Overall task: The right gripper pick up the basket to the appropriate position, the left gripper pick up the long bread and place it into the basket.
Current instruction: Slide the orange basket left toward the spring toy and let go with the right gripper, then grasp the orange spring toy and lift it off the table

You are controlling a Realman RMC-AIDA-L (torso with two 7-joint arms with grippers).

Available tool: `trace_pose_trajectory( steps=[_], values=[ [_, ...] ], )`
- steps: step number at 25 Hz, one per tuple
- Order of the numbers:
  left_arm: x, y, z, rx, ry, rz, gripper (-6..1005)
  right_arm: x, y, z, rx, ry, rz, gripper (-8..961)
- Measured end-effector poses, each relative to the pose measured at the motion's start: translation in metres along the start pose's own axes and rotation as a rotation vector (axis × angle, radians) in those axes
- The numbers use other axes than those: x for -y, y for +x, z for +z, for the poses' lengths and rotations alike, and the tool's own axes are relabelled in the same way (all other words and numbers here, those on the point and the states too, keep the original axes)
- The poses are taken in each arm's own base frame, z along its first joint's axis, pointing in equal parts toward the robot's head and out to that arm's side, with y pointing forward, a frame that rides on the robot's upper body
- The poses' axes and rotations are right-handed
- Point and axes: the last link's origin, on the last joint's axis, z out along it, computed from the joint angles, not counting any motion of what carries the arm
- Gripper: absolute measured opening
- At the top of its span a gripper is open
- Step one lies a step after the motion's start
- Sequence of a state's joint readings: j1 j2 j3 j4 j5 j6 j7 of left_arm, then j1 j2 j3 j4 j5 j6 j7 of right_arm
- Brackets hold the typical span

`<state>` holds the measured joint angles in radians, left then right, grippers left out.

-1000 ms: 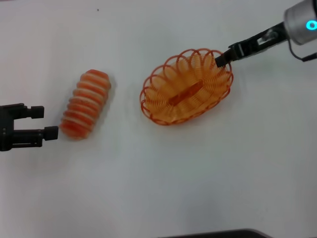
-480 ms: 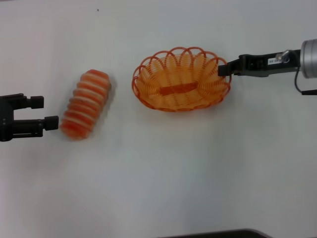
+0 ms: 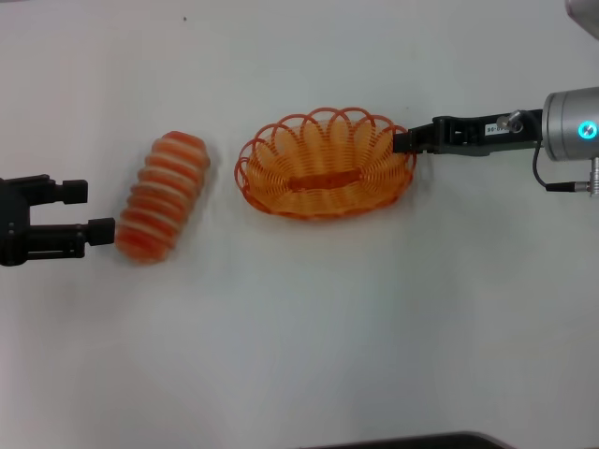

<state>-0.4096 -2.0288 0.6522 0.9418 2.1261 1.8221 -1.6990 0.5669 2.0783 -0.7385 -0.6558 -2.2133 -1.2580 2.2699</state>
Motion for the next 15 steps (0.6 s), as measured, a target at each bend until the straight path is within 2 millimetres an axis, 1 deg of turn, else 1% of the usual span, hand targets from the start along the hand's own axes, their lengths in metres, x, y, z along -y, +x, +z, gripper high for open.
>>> trace_pose_trajectory(
  steps=[3,6,9,11,13,15],
  values=[
    [0.000,0.000,0.000,0.001,-0.001,0.000,842,0.002,-0.005,-0.006,0.020,0.000,-0.001,163],
    [-0.001,-0.001,0.000,0.000,-0.004,-0.003,842,0.001,-0.017,-0.020,0.065,-0.021,-0.024,183],
    [-0.002,-0.002,-0.002,-0.005,-0.006,-0.009,842,-0.008,-0.032,-0.043,0.130,-0.083,-0.086,316],
    [-0.002,-0.003,-0.002,-0.005,-0.006,-0.011,842,-0.018,-0.041,-0.063,0.194,-0.141,-0.160,404],
    [-0.002,-0.003,-0.002,-0.005,-0.006,-0.016,841,-0.031,-0.047,-0.082,0.255,-0.199,-0.267,488],
    [-0.002,-0.003,-0.002,-0.005,-0.006,-0.020,840,-0.043,-0.048,-0.097,0.304,-0.253,-0.406,571]
  ],
)
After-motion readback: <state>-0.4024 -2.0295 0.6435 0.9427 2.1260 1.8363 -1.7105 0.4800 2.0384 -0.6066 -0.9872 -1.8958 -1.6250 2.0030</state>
